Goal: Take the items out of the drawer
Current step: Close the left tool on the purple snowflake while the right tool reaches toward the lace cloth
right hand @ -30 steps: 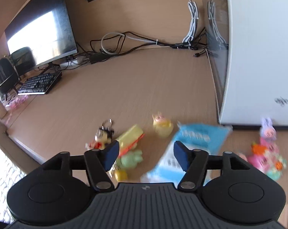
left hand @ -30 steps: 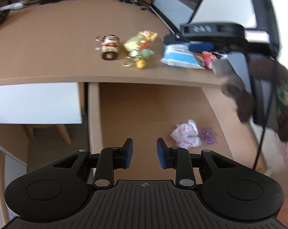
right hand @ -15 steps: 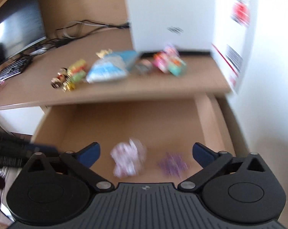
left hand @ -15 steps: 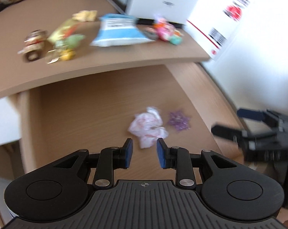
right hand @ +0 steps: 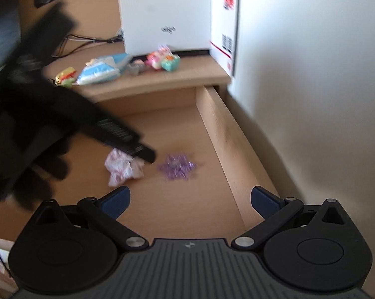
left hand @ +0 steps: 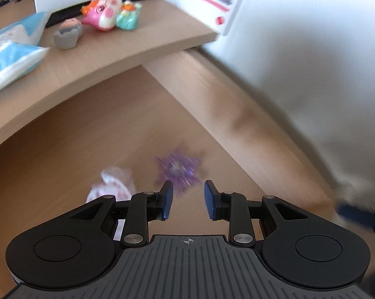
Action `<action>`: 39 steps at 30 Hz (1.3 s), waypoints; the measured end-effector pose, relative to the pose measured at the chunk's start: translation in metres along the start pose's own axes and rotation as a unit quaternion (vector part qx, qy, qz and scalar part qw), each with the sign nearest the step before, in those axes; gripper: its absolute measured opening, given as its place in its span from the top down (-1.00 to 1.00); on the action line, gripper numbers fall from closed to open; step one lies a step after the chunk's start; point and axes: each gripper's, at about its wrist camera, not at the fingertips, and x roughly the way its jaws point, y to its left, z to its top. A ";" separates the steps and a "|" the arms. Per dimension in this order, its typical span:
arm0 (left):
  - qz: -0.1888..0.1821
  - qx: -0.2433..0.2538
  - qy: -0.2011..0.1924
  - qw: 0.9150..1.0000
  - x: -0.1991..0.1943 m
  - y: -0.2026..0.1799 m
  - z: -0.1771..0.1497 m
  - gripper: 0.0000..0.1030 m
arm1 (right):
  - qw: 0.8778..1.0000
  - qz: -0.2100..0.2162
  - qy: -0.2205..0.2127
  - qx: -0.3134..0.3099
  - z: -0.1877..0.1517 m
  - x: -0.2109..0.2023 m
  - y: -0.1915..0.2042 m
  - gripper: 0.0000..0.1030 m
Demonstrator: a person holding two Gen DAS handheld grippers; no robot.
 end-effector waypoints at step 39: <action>-0.022 0.156 -0.028 0.987 0.066 -0.016 0.006 0.21 | 0.995 0.086 0.041 0.007 -0.012 0.001 -0.016 -1.00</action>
